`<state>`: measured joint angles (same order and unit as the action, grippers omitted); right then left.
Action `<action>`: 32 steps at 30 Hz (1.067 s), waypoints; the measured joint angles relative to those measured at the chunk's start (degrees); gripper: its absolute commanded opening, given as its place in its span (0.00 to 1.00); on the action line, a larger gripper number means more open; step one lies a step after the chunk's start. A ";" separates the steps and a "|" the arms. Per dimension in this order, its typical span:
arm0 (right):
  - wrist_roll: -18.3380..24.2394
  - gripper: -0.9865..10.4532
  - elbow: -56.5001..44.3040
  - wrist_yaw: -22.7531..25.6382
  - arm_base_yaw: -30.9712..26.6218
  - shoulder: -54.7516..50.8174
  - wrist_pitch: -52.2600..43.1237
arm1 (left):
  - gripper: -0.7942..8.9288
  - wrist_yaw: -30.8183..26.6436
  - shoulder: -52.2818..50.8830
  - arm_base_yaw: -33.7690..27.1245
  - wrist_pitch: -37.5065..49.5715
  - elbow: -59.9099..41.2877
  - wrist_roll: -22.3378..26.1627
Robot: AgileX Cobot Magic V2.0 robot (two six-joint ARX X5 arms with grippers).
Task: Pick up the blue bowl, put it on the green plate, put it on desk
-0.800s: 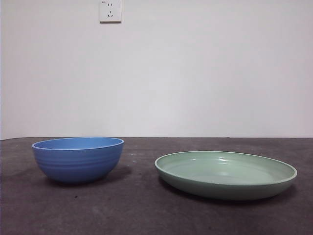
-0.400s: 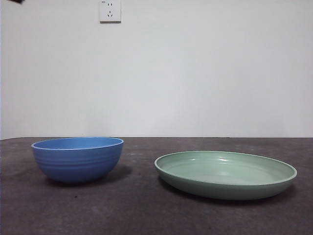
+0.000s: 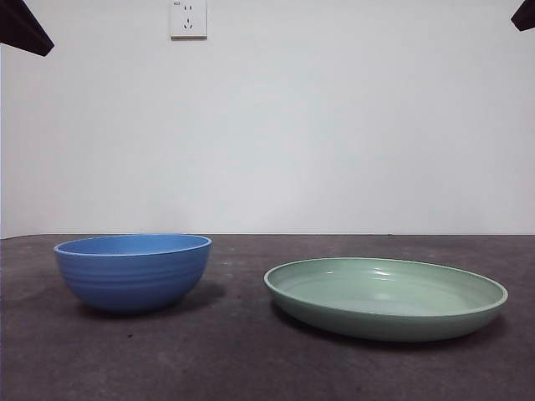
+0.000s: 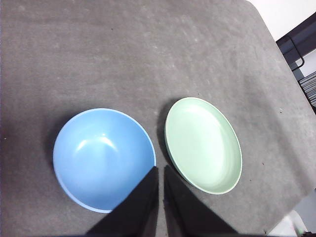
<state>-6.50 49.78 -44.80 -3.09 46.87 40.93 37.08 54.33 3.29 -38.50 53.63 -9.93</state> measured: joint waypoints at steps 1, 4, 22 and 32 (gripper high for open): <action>0.20 0.11 0.00 0.00 0.00 0.00 0.00 | 0.14 0.00 0.00 0.00 0.02 0.00 0.00; 0.44 0.30 0.00 0.00 0.00 0.00 -0.02 | 0.35 0.00 0.00 0.00 0.02 0.00 0.00; 0.42 0.66 0.00 -0.13 0.00 0.00 0.50 | 0.72 -0.11 0.37 0.00 -1.31 0.11 0.39; 0.09 0.66 0.00 -0.22 0.00 0.00 0.61 | 0.71 -10.16 12.83 0.02 -4.87 0.44 -0.04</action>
<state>-6.42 49.78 -45.01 -3.09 46.87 41.54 26.92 67.16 3.31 -43.38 54.06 -9.98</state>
